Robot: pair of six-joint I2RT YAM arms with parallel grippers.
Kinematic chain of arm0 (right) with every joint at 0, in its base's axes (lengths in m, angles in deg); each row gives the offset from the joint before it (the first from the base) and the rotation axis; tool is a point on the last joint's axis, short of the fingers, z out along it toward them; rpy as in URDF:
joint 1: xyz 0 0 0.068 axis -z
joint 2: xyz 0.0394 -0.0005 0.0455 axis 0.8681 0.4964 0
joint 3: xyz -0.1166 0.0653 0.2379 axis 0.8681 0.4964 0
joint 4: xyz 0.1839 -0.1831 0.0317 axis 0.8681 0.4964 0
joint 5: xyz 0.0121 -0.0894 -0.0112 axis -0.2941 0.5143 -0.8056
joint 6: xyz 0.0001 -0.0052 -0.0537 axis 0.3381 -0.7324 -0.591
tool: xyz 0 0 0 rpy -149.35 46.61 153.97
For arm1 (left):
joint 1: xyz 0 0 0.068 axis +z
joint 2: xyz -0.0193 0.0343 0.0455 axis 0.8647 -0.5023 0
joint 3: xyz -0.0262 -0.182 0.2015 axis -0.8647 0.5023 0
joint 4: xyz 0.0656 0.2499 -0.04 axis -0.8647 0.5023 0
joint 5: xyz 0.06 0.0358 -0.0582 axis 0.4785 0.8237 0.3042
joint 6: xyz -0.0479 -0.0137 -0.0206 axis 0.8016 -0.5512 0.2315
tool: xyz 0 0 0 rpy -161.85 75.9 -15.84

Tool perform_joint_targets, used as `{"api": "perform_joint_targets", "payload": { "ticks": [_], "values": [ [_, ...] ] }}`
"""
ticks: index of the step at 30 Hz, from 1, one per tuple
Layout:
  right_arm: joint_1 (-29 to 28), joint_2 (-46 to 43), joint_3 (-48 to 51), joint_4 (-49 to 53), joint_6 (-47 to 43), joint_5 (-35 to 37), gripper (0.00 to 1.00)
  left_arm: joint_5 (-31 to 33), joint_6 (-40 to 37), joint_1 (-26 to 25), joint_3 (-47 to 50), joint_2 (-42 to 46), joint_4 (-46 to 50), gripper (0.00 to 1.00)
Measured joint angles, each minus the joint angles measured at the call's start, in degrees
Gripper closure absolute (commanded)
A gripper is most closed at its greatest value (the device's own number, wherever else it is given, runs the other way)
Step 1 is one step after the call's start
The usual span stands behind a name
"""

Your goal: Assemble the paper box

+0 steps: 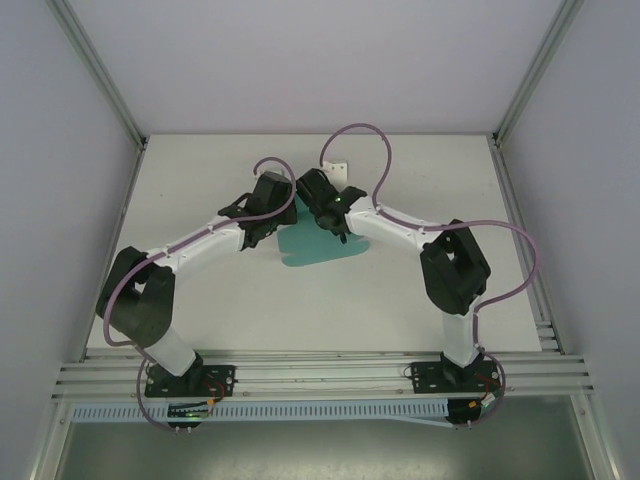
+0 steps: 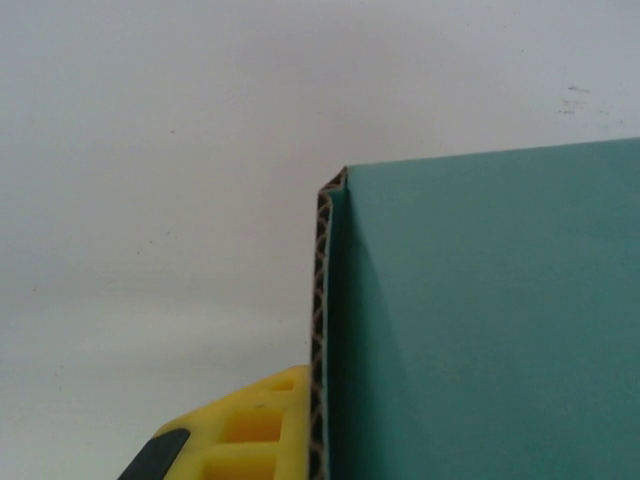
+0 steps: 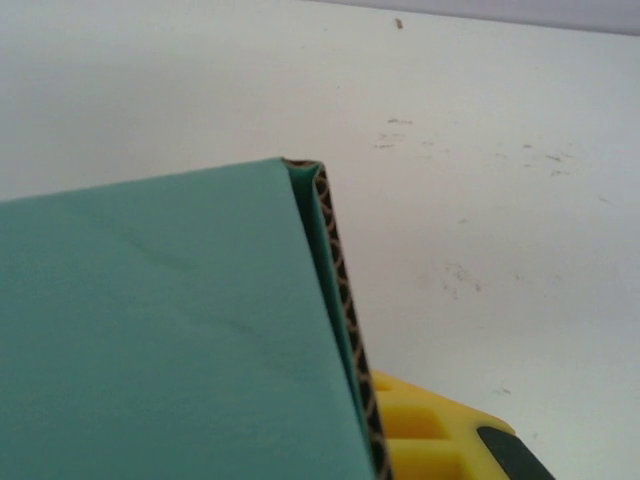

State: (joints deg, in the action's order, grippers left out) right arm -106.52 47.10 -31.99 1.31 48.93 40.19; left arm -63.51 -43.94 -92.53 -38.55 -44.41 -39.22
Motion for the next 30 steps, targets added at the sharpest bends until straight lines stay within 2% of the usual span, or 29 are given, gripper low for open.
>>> {"api": "perform_joint_targets", "payload": {
  "ticks": [7, 12, 16, 18, 20, 24, 26, 30],
  "values": [
    [0.09, 0.17, -0.98, 3.91, 4.72, 1.75, 1.00, -2.60, 0.55, -0.17, -0.94, -0.37, 0.39, 1.00],
    [1.01, -3.54, 8.00, -5.57, 3.15, -3.28, 1.00, -3.19, 0.28, -0.42, -0.94, -1.27, 1.66, 1.00],
    [2.29, -3.63, 7.82, -7.02, 1.99, -5.46, 0.89, -3.41, 0.31, -0.61, -0.94, -1.38, 1.09, 1.00],
    [2.75, -3.65, 7.80, -8.41, -0.11, -6.88, 0.88, -3.13, 0.31, -0.55, -1.03, -1.38, 0.98, 1.00],
    [3.63, -4.07, 8.96, -11.30, -2.38, -9.94, 0.88, -2.80, 0.31, -0.33, -1.16, -1.38, 1.42, 1.00],
    [6.71, -7.48, 15.15, -19.32, -7.89, -20.79, 0.87, -3.10, -0.15, -0.15, -1.22, -1.38, 2.10, 1.00],
    [8.15, -9.16, 17.53, -22.08, -9.64, -25.29, 0.83, -3.52, -0.57, -0.17, -1.22, -1.38, 2.03, 1.00],
    [10.43, -10.91, 18.99, -25.31, -11.34, -30.88, 0.81, -4.57, -0.48, -0.15, -1.25, -1.36, 1.86, 1.00]
  ]
}}
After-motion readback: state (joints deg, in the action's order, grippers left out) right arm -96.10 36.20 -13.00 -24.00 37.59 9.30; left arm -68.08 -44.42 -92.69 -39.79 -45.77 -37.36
